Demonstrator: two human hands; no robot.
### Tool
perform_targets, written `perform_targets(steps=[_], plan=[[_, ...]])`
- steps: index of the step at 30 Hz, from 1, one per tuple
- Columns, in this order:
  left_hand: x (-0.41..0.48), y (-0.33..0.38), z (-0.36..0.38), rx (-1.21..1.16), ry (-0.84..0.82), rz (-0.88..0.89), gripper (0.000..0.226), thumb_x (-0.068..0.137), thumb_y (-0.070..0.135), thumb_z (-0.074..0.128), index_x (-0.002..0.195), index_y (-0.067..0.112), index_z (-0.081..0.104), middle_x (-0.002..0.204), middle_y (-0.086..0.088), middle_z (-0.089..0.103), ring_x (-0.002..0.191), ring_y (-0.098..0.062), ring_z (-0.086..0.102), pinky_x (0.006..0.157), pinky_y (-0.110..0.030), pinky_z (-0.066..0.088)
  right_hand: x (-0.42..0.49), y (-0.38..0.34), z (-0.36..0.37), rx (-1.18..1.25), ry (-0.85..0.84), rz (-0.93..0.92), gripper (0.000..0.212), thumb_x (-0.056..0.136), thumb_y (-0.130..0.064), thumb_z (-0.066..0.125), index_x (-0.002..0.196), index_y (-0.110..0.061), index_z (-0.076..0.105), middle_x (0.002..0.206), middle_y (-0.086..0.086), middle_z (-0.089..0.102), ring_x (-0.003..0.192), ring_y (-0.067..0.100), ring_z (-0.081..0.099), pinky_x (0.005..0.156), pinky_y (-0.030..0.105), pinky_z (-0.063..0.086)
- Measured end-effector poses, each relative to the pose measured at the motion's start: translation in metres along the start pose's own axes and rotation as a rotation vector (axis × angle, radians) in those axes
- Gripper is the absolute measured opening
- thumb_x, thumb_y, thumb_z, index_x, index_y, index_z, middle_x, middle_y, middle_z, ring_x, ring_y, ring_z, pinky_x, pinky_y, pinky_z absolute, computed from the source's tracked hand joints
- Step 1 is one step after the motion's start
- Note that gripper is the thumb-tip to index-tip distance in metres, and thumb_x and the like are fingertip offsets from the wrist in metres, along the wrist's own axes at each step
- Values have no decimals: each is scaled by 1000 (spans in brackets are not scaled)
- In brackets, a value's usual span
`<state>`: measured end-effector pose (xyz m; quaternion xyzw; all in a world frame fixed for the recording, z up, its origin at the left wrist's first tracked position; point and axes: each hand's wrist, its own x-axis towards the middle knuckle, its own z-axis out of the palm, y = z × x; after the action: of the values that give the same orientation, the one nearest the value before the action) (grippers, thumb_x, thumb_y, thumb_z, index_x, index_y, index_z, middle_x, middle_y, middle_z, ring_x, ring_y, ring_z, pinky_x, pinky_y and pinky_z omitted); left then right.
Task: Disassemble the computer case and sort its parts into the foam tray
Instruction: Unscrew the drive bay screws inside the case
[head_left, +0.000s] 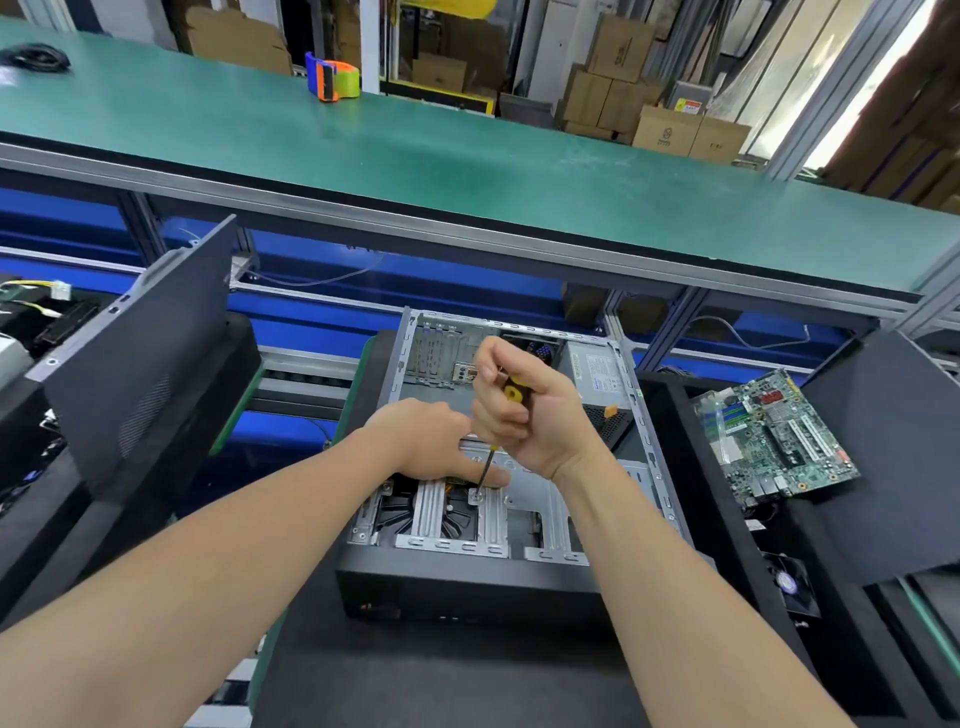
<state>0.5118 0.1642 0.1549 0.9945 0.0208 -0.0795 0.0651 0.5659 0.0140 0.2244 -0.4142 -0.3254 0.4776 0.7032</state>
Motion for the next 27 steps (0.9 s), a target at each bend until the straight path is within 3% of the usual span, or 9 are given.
perform_targets(steps=[3,6,9,11,14,19,24,27], plan=[[0,1,-2,11,-19,11,86,50,113,16,73,35,44,71,11,51,62,-11,51,62,-37,45,-3,7,7,-25,163,-123,19,102,-20,38,86,-13,46,49,-2,22,43,18,16,44,32,11],[-2,2,-3,16,-16,14,84,47,114,16,75,39,42,72,9,53,61,-12,51,59,-35,43,-4,15,21,-121,395,-192,14,96,-15,42,83,-15,40,51,2,33,42,18,23,44,31,18],[-2,1,-1,37,8,14,96,46,111,7,91,35,45,86,3,60,70,-21,57,67,-38,49,-4,25,37,-372,762,-253,25,102,-23,59,84,-9,48,59,10,55,48,26,50,52,36,43],[-1,-1,0,49,16,4,101,51,107,13,107,32,54,95,1,62,78,-26,59,70,-40,51,-4,31,46,-472,973,-284,30,103,-35,64,89,-9,60,68,4,69,59,21,68,60,33,54],[-4,0,-4,54,-16,11,74,58,92,20,87,32,51,83,4,54,76,-28,57,76,-43,55,-1,37,53,-515,1154,-309,32,105,-49,56,94,-22,69,78,-6,75,70,11,73,69,29,56],[-9,2,-8,26,-55,47,50,48,75,10,69,34,30,76,7,40,71,-27,49,70,-39,47,11,39,63,-558,1182,-256,38,111,-45,38,95,-27,68,80,-8,66,80,18,62,83,49,54],[-7,1,-7,19,-58,30,51,50,77,13,69,33,29,74,8,39,75,-29,52,71,-40,49,11,33,61,-432,1002,-207,31,97,-23,46,68,-21,53,65,-3,45,62,15,38,62,36,33],[-2,-2,-2,37,-43,36,63,58,90,22,71,31,39,74,7,49,68,-24,55,72,-41,54,8,22,55,-339,898,-119,38,90,-22,51,54,-20,39,54,-1,31,50,16,25,54,33,20]])
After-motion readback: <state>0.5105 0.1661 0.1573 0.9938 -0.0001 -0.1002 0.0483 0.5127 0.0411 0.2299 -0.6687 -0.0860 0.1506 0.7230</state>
